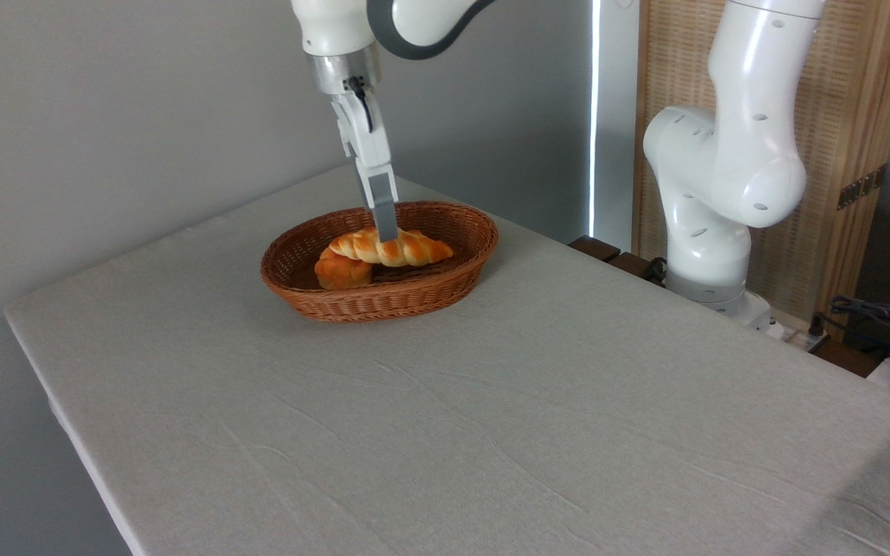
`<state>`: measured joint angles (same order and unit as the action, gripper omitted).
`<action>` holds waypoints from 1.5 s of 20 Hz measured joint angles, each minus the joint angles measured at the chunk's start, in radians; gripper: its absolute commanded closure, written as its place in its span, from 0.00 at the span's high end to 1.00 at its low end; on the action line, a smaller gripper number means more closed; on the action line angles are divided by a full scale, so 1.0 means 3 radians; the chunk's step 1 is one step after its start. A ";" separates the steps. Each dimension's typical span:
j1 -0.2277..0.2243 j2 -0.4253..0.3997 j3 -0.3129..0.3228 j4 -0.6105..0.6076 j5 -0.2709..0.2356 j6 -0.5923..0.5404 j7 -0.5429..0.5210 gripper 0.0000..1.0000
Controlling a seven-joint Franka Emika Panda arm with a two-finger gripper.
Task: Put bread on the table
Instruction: 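Lower the gripper into the basket over the braided bread roll, then close the gripper on the middle of the braided roll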
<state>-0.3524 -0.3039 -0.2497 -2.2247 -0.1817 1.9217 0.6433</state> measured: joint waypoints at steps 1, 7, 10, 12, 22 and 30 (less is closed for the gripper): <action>-0.0014 -0.0021 0.0000 -0.0037 0.0000 0.0027 0.0000 1.00; -0.0128 -0.0081 -0.0025 -0.0275 0.0000 0.0293 0.0000 1.00; -0.0145 -0.0079 -0.0074 -0.0389 0.0000 0.0441 0.0000 1.00; -0.0149 -0.0076 -0.0089 -0.0464 0.0000 0.0575 0.0000 0.89; -0.0148 -0.0072 -0.0091 -0.0532 0.0000 0.0698 0.0000 0.53; -0.0146 -0.0072 -0.0089 -0.0532 0.0000 0.0700 0.0000 0.50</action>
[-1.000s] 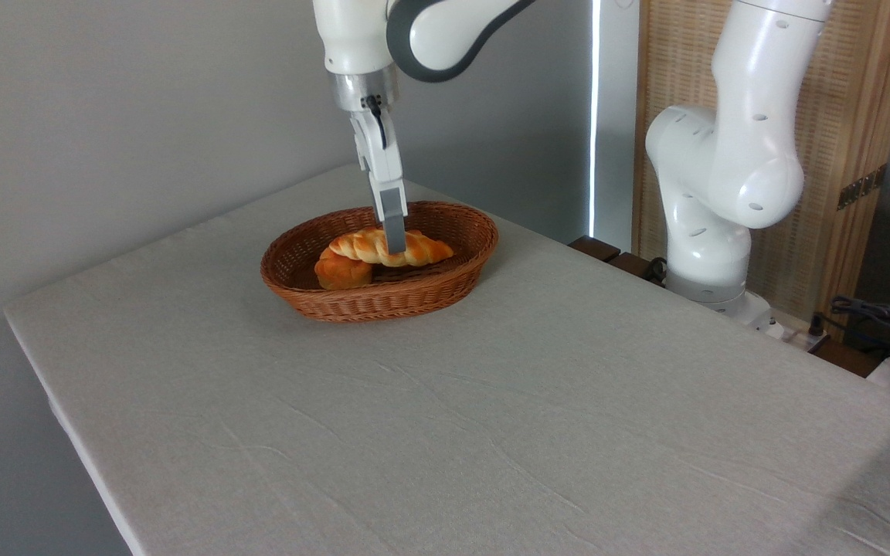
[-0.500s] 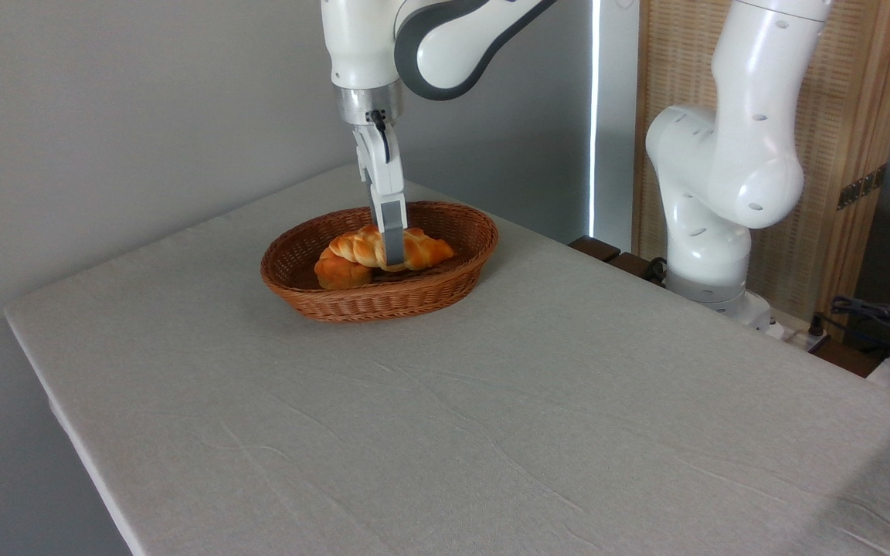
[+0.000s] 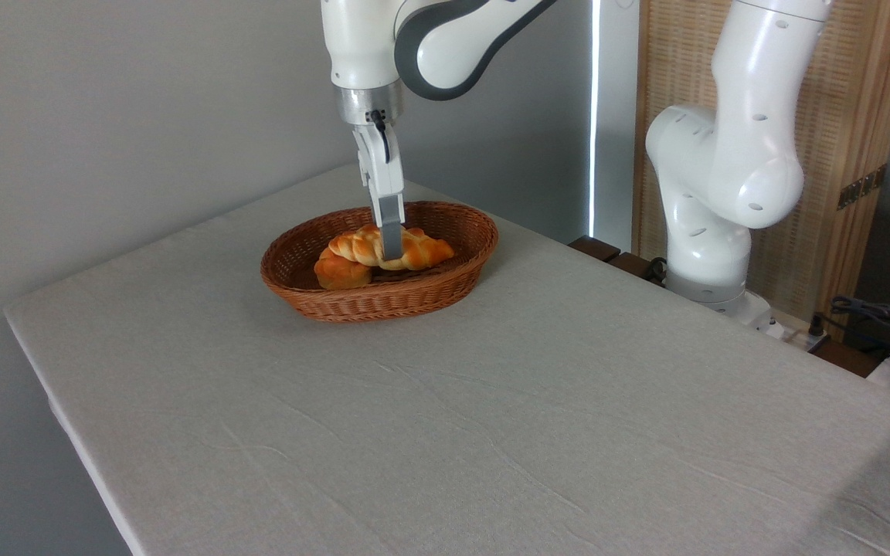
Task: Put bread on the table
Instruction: 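Close the gripper on the middle of the braided roll, then lift the braided roll out of the basket and move it beside the basket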
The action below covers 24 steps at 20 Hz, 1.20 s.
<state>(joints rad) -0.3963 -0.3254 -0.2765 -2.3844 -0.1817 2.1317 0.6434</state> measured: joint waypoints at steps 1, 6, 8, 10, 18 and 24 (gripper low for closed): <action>0.0000 0.0000 0.0002 0.0000 0.0000 0.0000 0.0000 0.47; 0.0003 -0.0006 0.0123 0.0086 0.0000 -0.0024 0.0000 0.47; 0.0004 -0.0007 0.0183 0.0144 0.0000 -0.0089 0.0005 0.47; 0.0004 -0.0008 0.0255 0.0232 0.0000 -0.0217 0.0028 0.47; 0.0005 -0.0012 0.0545 0.0623 0.0000 -0.0590 0.0118 0.47; 0.0010 0.0071 0.0884 0.0938 0.0271 -0.0646 0.0135 0.48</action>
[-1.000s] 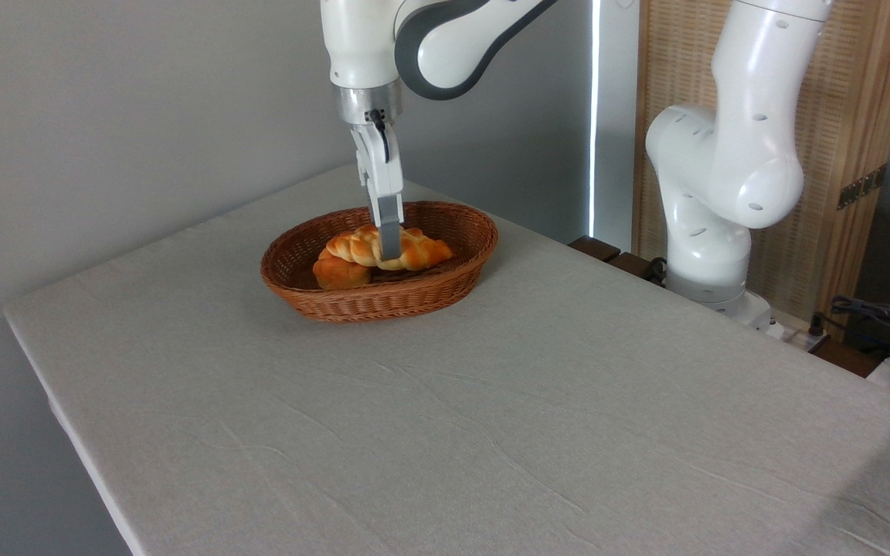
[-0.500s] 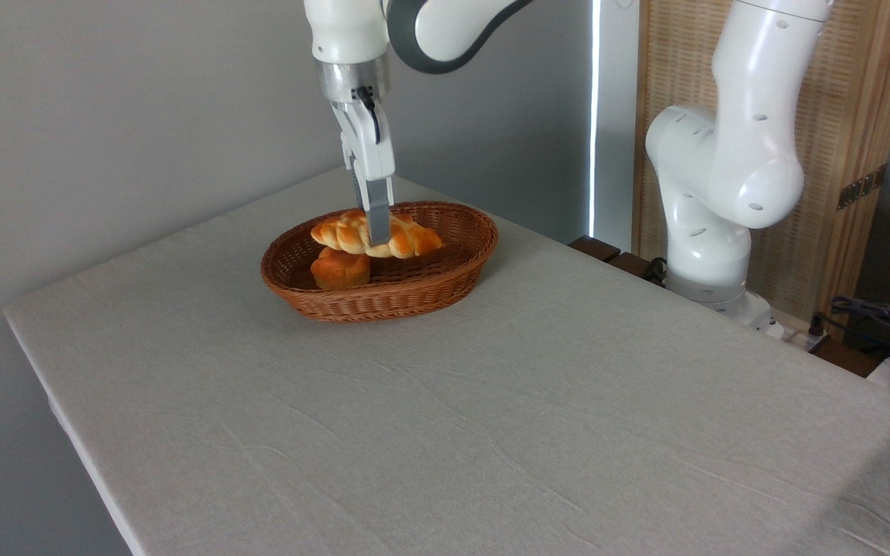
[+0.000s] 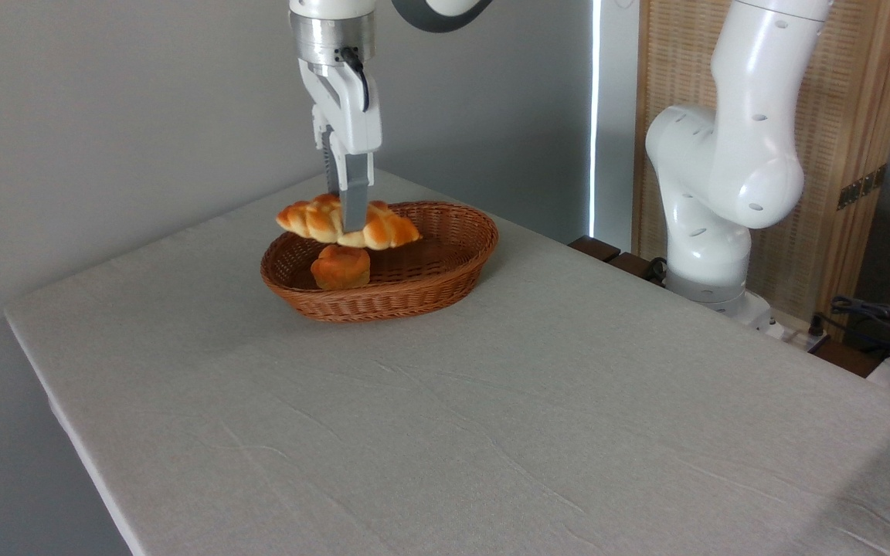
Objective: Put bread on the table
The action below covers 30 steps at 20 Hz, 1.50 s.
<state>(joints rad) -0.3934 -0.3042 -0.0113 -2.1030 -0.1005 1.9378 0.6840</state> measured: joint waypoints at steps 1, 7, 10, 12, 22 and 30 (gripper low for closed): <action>0.0003 0.0039 0.0043 0.0046 0.0045 0.0000 0.0008 0.49; 0.0148 0.0812 0.0193 0.0570 0.0357 0.0025 0.0038 0.60; 0.0199 0.1100 0.0194 0.0668 0.0447 0.0150 0.0037 0.94; 0.0240 0.1262 0.0199 0.0702 0.0477 0.0288 0.0037 1.00; 0.0278 0.1428 0.0281 0.0759 0.0494 0.0371 0.0040 1.00; 0.0275 0.1431 0.0281 0.0765 0.0494 0.0371 0.0040 1.00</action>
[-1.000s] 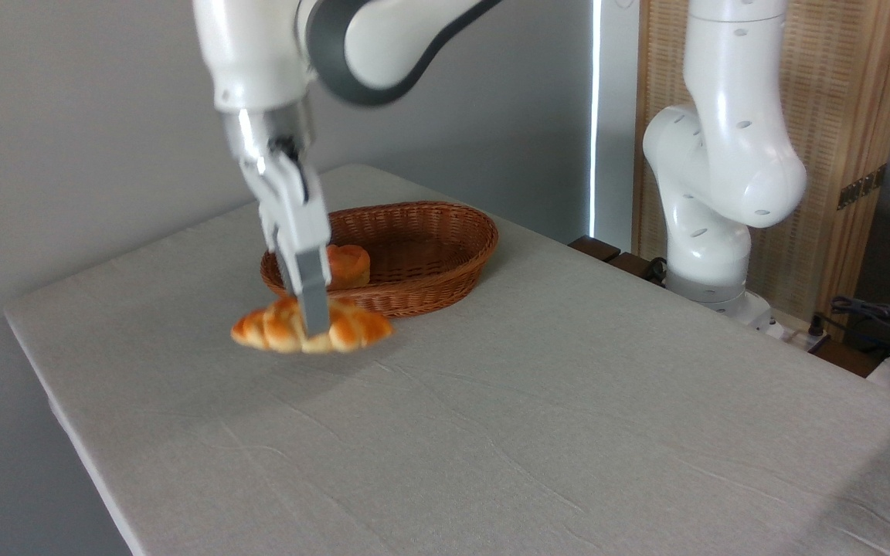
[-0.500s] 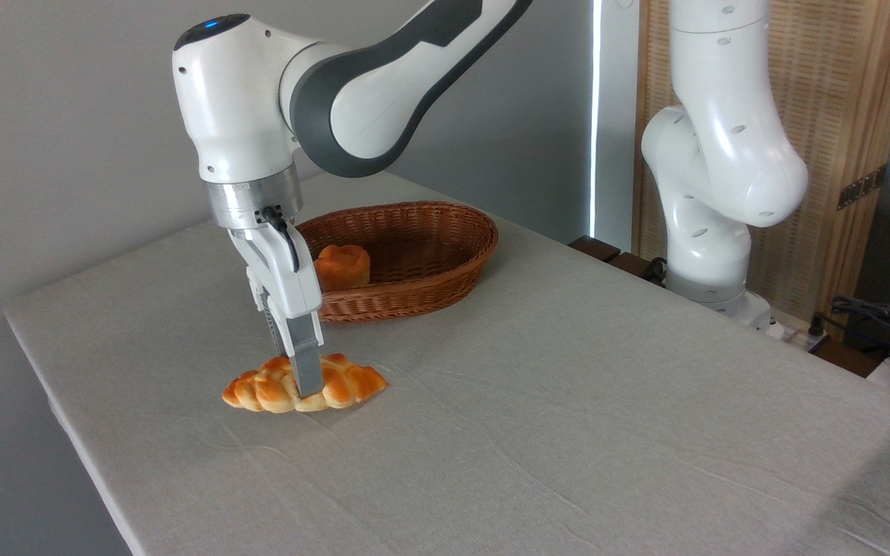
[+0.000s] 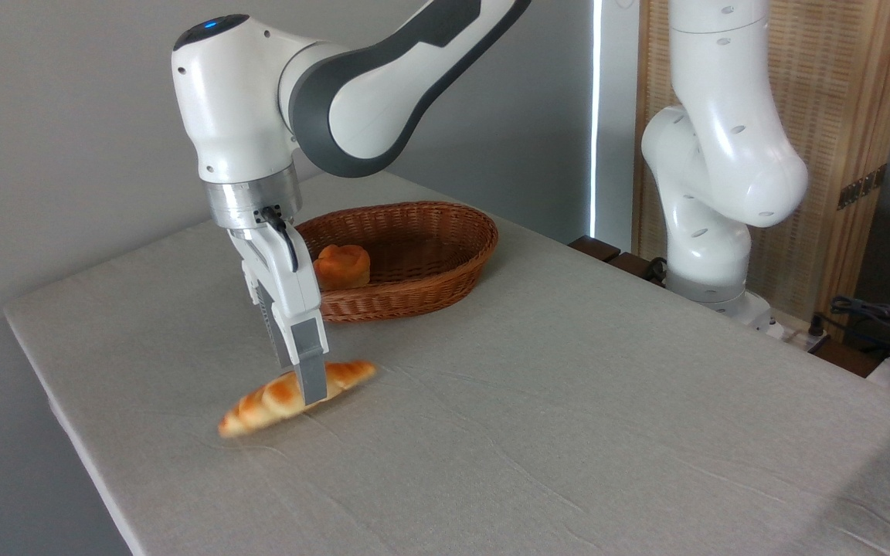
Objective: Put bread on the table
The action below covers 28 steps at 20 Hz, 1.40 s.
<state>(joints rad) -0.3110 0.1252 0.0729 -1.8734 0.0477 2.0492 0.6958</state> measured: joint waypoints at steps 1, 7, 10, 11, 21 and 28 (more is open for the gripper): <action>0.0000 0.0000 0.0000 0.0003 0.0000 0.0000 0.0000 1.00; 0.0005 -0.0061 0.0005 0.0137 -0.0049 -0.0047 -0.0009 1.00; 0.0087 -0.0152 0.0005 0.0230 -0.0169 -0.0178 -0.0036 1.00; 0.0165 -0.0213 0.0003 0.0303 -0.0249 -0.0308 -0.0035 1.00; 0.0726 -0.0487 -0.0282 0.0812 -0.0383 -0.1281 -0.0032 1.00; 0.0827 -0.0484 -0.0297 0.0863 -0.0383 -0.1303 -0.0102 1.00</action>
<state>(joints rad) -0.0628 -0.0199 -0.0163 -1.6146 -0.0672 1.6582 0.6653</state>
